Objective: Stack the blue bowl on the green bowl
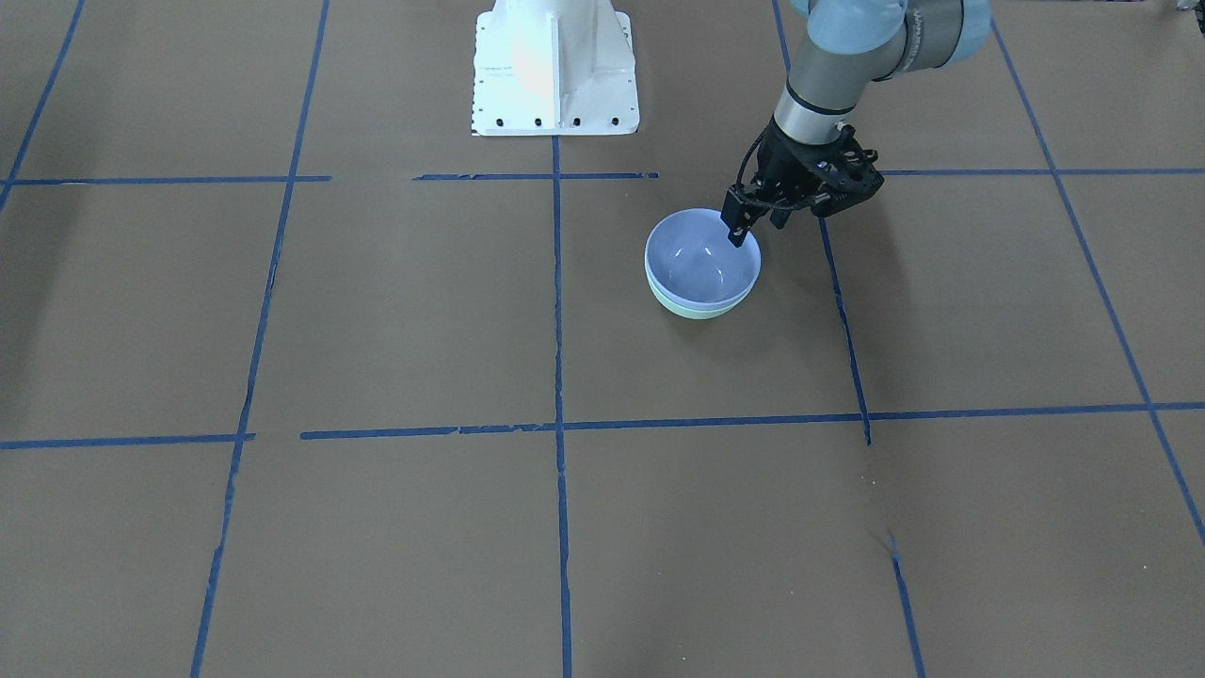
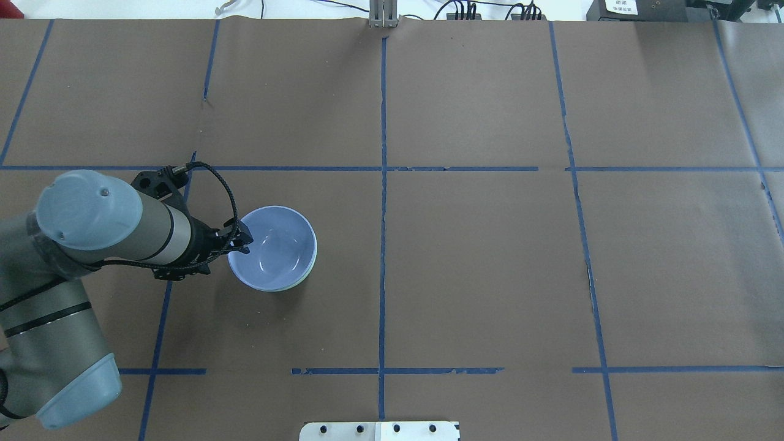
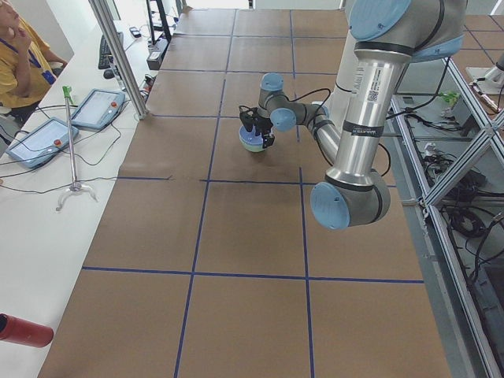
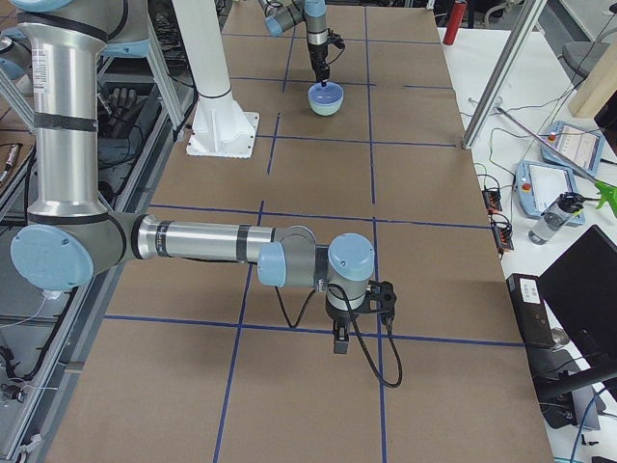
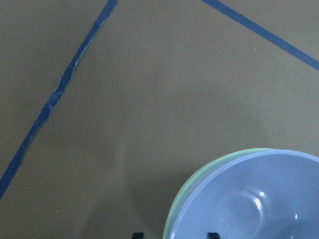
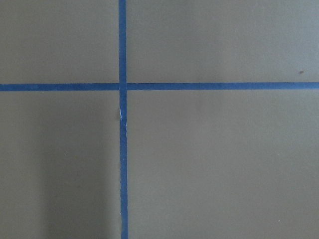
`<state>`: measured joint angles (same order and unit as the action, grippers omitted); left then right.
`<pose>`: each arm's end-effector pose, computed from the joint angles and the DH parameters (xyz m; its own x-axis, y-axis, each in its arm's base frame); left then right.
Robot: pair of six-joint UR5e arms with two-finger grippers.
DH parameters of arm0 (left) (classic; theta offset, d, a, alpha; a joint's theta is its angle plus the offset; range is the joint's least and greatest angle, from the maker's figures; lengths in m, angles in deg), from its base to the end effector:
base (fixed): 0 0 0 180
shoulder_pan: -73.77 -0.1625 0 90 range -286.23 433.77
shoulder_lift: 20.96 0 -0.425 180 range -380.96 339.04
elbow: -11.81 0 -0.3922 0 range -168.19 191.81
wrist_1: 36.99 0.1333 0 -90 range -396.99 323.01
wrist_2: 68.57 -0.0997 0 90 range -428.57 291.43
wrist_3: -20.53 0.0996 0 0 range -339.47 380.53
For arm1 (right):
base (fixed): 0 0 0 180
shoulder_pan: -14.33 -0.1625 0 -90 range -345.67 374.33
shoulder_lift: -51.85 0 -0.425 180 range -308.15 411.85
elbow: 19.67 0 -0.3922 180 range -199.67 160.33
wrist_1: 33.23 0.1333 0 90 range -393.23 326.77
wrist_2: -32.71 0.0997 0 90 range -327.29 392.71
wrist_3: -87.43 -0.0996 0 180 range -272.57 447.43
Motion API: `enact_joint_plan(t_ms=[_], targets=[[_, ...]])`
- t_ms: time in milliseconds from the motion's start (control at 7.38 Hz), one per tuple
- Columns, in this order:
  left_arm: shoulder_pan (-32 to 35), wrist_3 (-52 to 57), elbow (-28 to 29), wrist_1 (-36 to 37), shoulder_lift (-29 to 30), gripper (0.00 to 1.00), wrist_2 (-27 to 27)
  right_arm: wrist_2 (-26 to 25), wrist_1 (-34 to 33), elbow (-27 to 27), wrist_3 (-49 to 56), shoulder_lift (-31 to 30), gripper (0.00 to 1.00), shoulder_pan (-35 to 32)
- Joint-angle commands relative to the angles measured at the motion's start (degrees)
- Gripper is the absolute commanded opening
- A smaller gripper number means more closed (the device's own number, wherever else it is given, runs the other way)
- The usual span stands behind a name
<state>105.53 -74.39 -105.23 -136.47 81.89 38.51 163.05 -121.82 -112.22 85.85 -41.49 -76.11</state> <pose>0.3981 -0.3688 0.3117 0.5247 -0.4213 -0.7397 0.3600 0.8973 -0.2556 0.0724 -0.4674 0.6670 0.7617 0.0264 0.6473 -0.0287 0.9996 -0.0070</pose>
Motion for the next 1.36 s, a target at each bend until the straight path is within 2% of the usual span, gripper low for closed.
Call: enact_joint_plan(t_ms=[0,407,542,814,1220], targets=[[3.98,11.88,-3.8,0.08,-3.95,1.0,8.69,0.0,0.0,0.0,0.0,0.0,1.0,0.0],[23.55,49.69,-2.76,0.61,-13.51,1.0,20.77,0.09,0.0,0.0,0.0,0.0,1.0,0.0],[29.18,63.31,-1.36,0.61,-17.73,1.0,22.63,0.09,0.0,0.0,0.0,0.0,1.0,0.0],[39.47,84.27,2.58,0.61,-23.37,1.0,22.74,0.0,0.0,0.0,0.0,0.0,1.0,0.0],[54.93,99.1,8.56,1.05,-28.92,1.0,24.23,0.0,0.0,0.0,0.0,0.0,1.0,0.0]])
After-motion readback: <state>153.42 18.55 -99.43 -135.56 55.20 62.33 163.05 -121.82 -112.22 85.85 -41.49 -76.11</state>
